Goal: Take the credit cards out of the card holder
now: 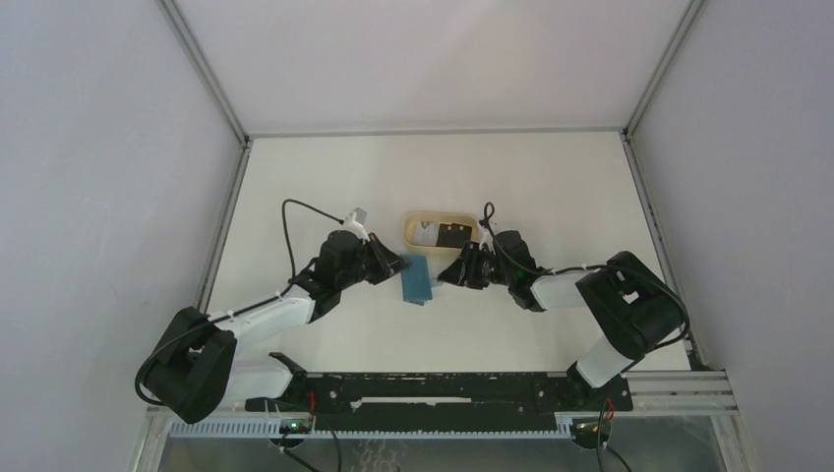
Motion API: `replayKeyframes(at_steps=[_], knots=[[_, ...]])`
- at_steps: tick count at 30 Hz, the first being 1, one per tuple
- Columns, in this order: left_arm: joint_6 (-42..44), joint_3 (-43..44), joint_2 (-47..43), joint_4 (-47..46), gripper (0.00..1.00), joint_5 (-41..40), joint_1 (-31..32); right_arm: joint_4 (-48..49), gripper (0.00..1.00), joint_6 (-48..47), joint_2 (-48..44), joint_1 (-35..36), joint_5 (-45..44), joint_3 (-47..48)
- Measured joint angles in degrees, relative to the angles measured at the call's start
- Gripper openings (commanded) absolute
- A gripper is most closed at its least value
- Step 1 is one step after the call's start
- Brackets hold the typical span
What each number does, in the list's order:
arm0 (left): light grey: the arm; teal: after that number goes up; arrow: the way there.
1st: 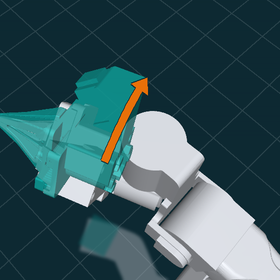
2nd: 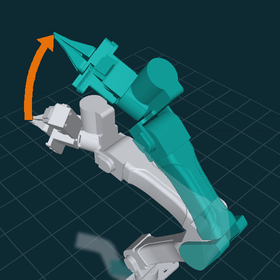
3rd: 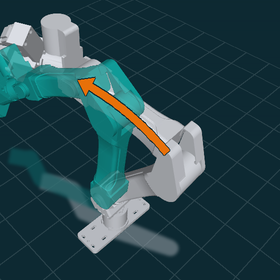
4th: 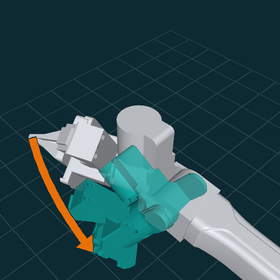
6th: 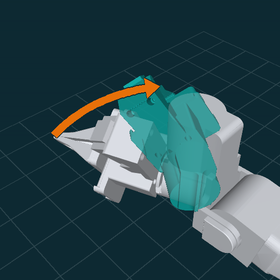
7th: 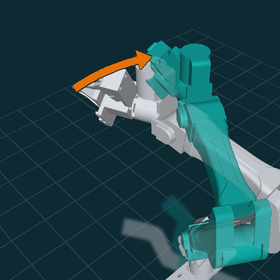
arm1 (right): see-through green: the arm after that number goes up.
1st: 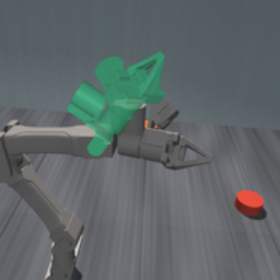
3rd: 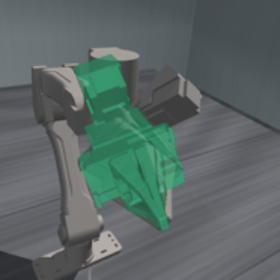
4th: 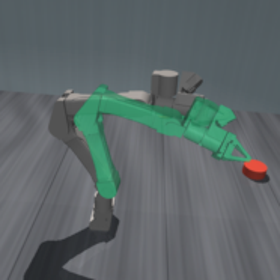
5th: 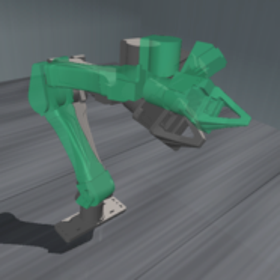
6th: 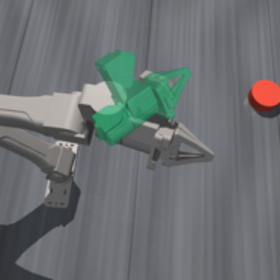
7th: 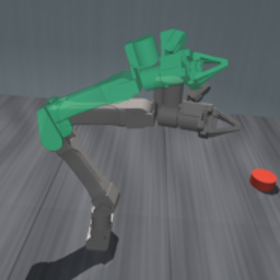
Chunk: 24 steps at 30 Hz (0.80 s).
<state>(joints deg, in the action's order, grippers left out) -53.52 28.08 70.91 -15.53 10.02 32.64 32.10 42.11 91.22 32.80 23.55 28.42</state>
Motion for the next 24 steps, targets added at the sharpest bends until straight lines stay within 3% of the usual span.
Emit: replayKeyframes(at_steps=[11, 18, 24], knots=[[-0.07, 0.0, -0.13, -0.24, 0.0, 0.02, 0.0, -0.09, 0.25, 0.55, 5.46, 0.31, 1.36, 1.05], [-0.44, -0.04, -0.13, -0.76, 0.0, 0.04, 0.0, 2.32, 0.01, 1.77, 7.5, 0.33, 3.69, 1.51], [-0.46, -0.22, -0.13, -1.44, 0.0, 0.02, 0.0, 5.79, 0.0, 3.54, 9.03, -0.35, 7.43, 2.03]])
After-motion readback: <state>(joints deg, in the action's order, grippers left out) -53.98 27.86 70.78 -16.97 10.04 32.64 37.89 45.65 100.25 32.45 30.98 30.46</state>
